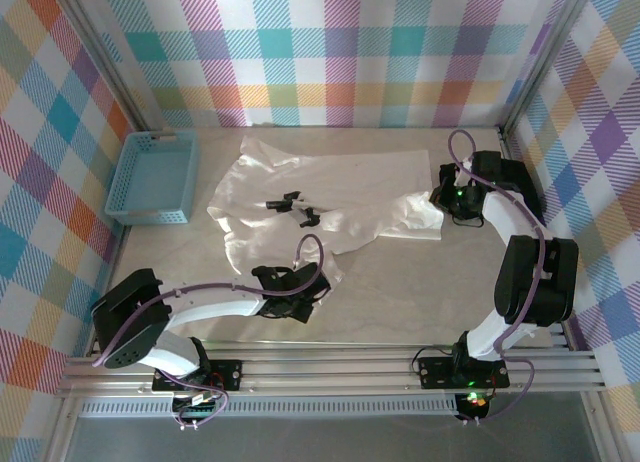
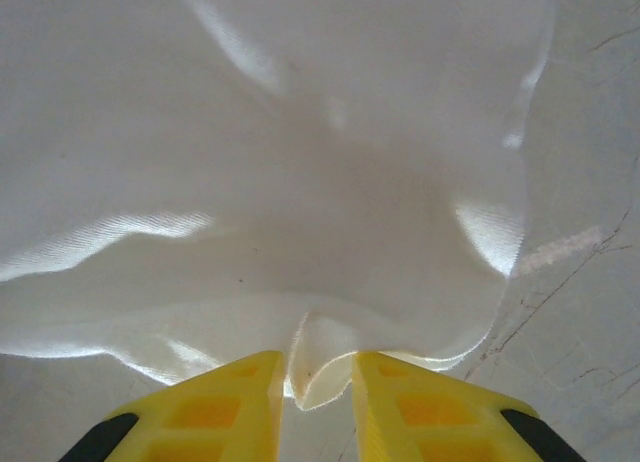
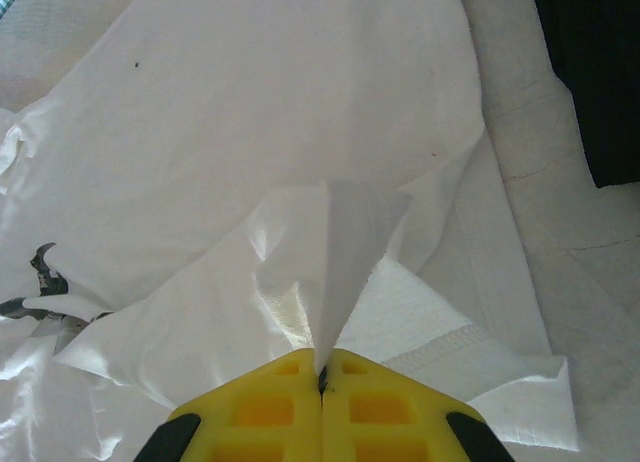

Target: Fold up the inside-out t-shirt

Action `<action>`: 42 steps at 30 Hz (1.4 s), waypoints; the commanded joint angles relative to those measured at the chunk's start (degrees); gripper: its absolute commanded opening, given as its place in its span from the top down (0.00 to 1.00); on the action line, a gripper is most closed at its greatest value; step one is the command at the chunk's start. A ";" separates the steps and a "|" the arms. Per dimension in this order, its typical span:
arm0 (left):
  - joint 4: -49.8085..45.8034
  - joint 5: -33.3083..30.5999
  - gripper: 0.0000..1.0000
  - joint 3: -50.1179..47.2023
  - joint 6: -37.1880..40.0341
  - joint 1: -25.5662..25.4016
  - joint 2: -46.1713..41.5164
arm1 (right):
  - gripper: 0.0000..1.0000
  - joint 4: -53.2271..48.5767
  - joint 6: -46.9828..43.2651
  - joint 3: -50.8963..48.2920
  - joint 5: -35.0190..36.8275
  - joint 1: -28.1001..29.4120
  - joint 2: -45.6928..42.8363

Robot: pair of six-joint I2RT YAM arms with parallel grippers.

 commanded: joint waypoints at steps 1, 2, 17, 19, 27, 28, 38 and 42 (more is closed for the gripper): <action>-0.54 1.22 0.76 1.08 1.38 0.51 1.03 | 1.00 0.86 -0.27 -0.10 -1.53 0.29 0.66; -0.59 1.17 0.76 1.09 1.48 0.44 1.31 | 1.00 0.82 -0.35 -0.03 -1.58 0.29 0.73; -2.71 -1.68 1.00 0.77 3.04 1.76 -12.50 | 1.00 1.07 -0.43 -0.50 -1.25 0.31 -3.60; -3.08 -2.06 1.00 0.92 3.23 3.18 -18.36 | 1.00 1.65 -0.43 -0.89 -1.11 0.31 -6.10; -6.14 -0.65 1.00 5.42 8.21 12.78 -30.30 | 1.00 2.96 0.76 -1.39 -0.37 0.27 -14.41; -5.80 1.23 1.00 6.00 8.54 13.70 -29.79 | 1.00 2.76 0.70 -1.19 -0.29 0.31 -14.45; 1.70 21.96 1.00 9.12 8.34 14.98 -11.76 | 1.00 1.01 -0.77 -0.29 0.72 0.26 -10.57; 2.05 22.72 1.00 8.81 8.83 15.01 -6.94 | 1.00 1.15 -0.68 -0.20 0.13 0.29 -9.50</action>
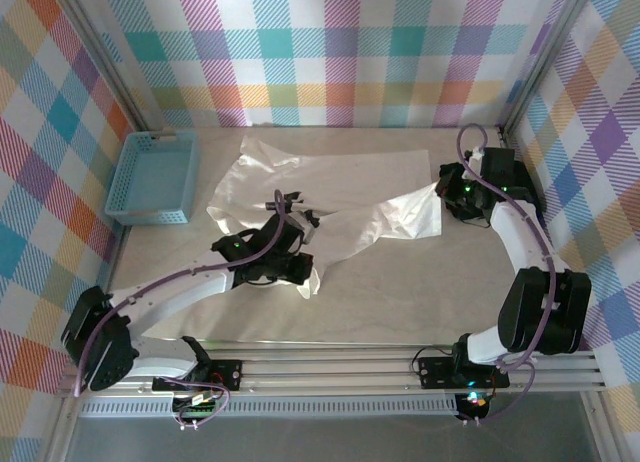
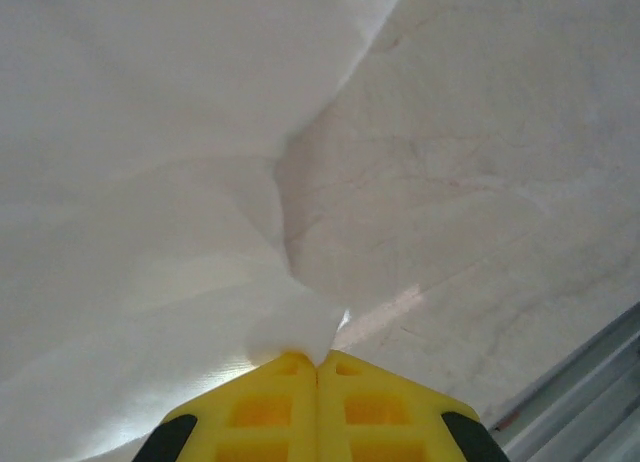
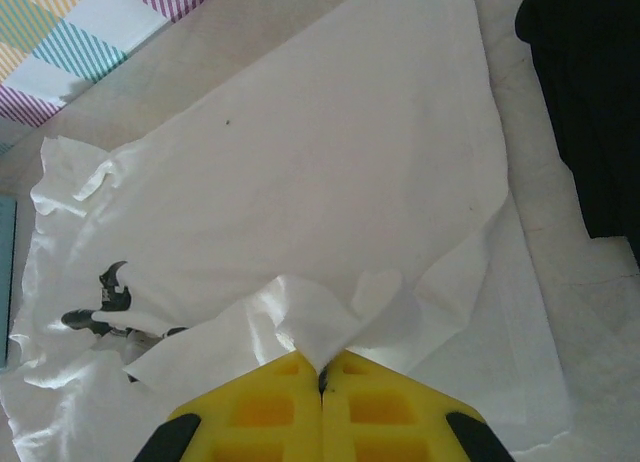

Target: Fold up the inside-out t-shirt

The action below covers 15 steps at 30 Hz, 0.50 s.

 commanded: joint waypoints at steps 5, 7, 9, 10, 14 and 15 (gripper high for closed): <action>3.37 4.76 1.00 0.26 1.36 0.31 3.82 | 1.00 0.25 -0.68 1.08 -0.87 0.27 1.92; 3.19 5.07 0.98 0.62 2.13 0.32 3.78 | 1.00 0.24 -0.69 1.05 -1.09 0.23 2.33; 2.53 4.16 0.90 0.77 3.39 0.34 2.72 | 1.00 0.22 -0.65 1.03 -1.23 0.20 2.56; 2.05 3.48 0.88 0.71 3.96 0.33 1.99 | 1.00 0.25 -0.65 1.01 -1.28 0.26 2.64; -0.52 -0.01 0.76 0.06 7.01 0.30 -2.14 | 1.00 0.16 -0.67 0.94 -1.52 0.23 2.69; -0.98 -1.14 0.74 -0.50 7.77 0.36 -3.33 | 1.00 0.16 -0.68 0.96 -1.62 0.23 2.74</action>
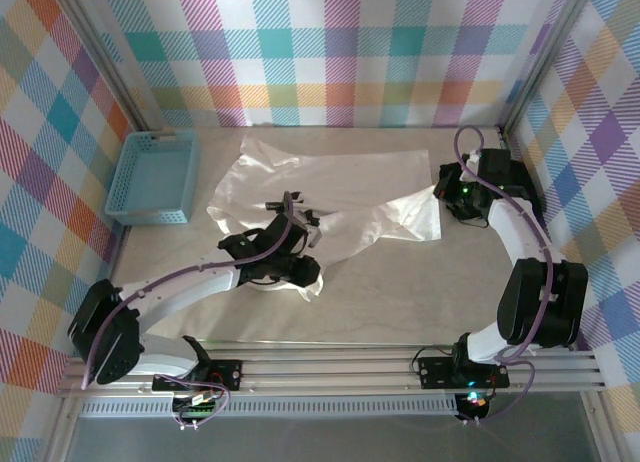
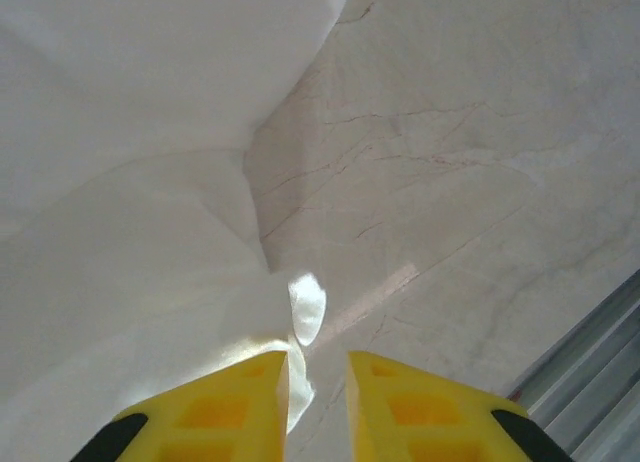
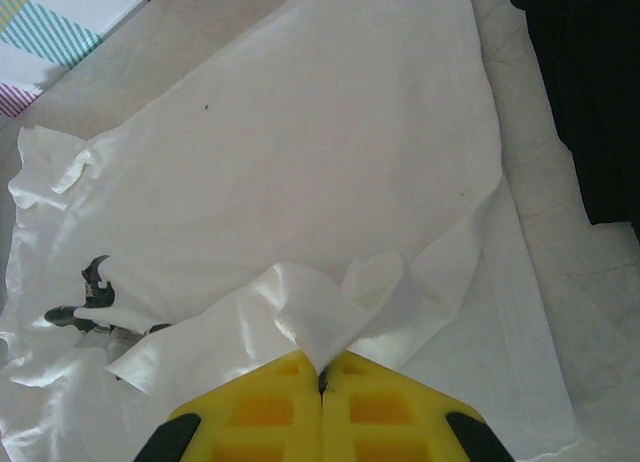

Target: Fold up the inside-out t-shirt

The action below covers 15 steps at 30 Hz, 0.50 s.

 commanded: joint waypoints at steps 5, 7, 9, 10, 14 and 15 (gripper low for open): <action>-3.00 -7.80 0.68 -4.05 4.84 0.31 -8.67 | 1.00 0.28 -0.66 0.89 -1.77 0.27 0.33; -1.97 -8.13 0.66 -5.40 4.69 0.33 -9.56 | 1.00 0.48 -0.50 0.85 -1.97 0.26 0.53; -0.09 -7.92 0.60 -6.83 5.52 0.36 -9.49 | 1.00 0.64 -0.44 0.85 -2.46 0.23 0.74; 0.60 -7.88 0.57 -7.13 6.04 0.30 -9.03 | 1.00 0.83 -0.35 0.85 -2.63 0.24 0.83; 2.60 -6.82 0.45 -6.50 9.08 0.41 -4.85 | 1.00 0.84 -0.20 0.76 -3.01 0.28 1.01; 2.94 -7.00 0.43 -6.09 9.83 0.44 -3.73 | 1.00 0.89 -0.21 0.68 -3.10 0.28 0.88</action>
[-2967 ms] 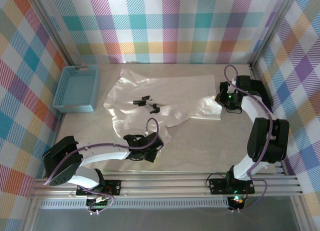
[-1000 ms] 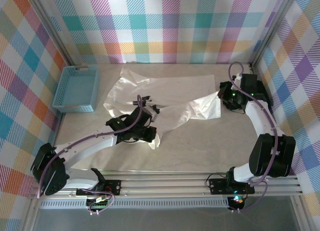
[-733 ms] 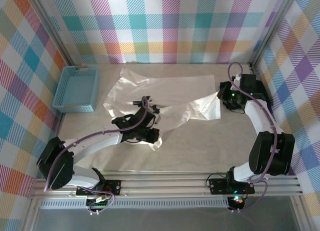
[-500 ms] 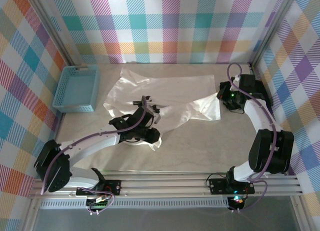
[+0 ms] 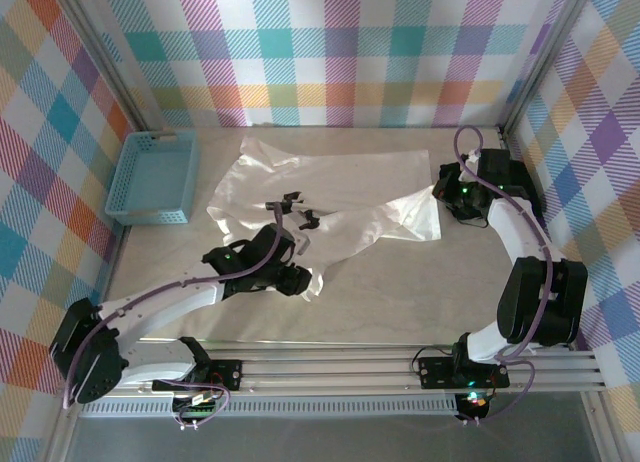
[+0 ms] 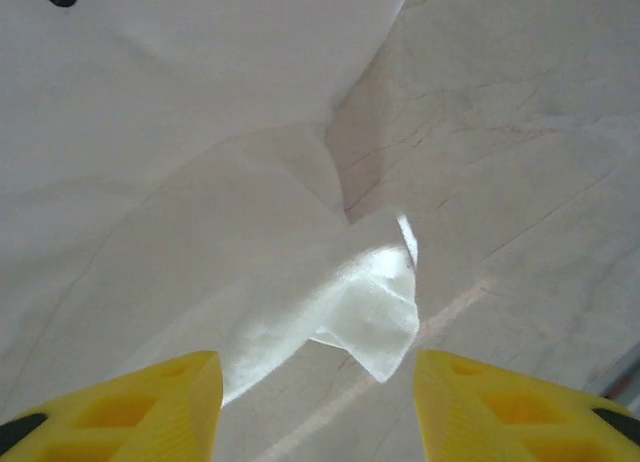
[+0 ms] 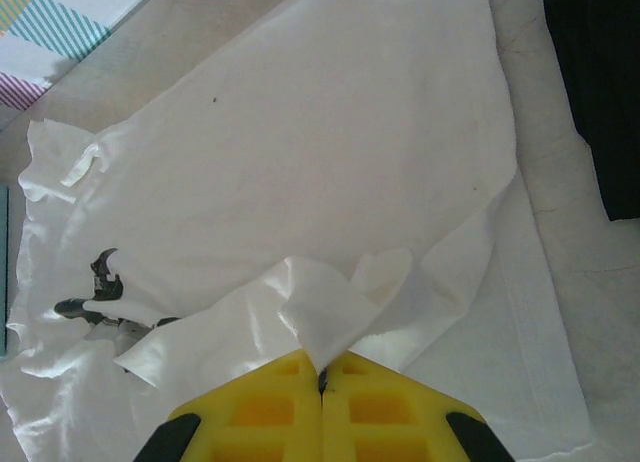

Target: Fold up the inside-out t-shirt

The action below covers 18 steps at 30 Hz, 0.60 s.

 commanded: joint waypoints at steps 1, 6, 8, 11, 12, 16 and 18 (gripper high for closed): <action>2.70 -0.21 0.41 0.66 4.11 0.54 3.25 | 1.00 0.88 -0.22 0.60 -1.66 0.25 0.31; 4.91 3.26 0.35 2.30 7.03 1.07 7.61 | 1.00 0.73 -0.41 0.50 -1.59 0.33 0.14; 5.79 4.24 0.35 2.95 7.50 1.36 8.99 | 1.00 0.60 -0.42 0.50 -1.57 0.27 0.01; 6.73 6.12 0.35 3.83 8.09 1.84 10.97 | 1.00 0.69 -0.43 0.50 -1.61 0.27 0.14; 7.00 6.76 0.36 4.13 8.36 1.90 11.53 | 1.00 0.56 -0.41 0.50 -1.66 0.27 0.14; 7.73 9.07 0.43 5.07 8.93 2.27 13.01 | 1.00 0.59 -0.50 0.50 -1.50 0.30 0.02; 8.00 10.18 0.49 5.37 9.23 2.51 13.66 | 1.00 0.61 -0.54 0.50 -1.57 0.27 0.05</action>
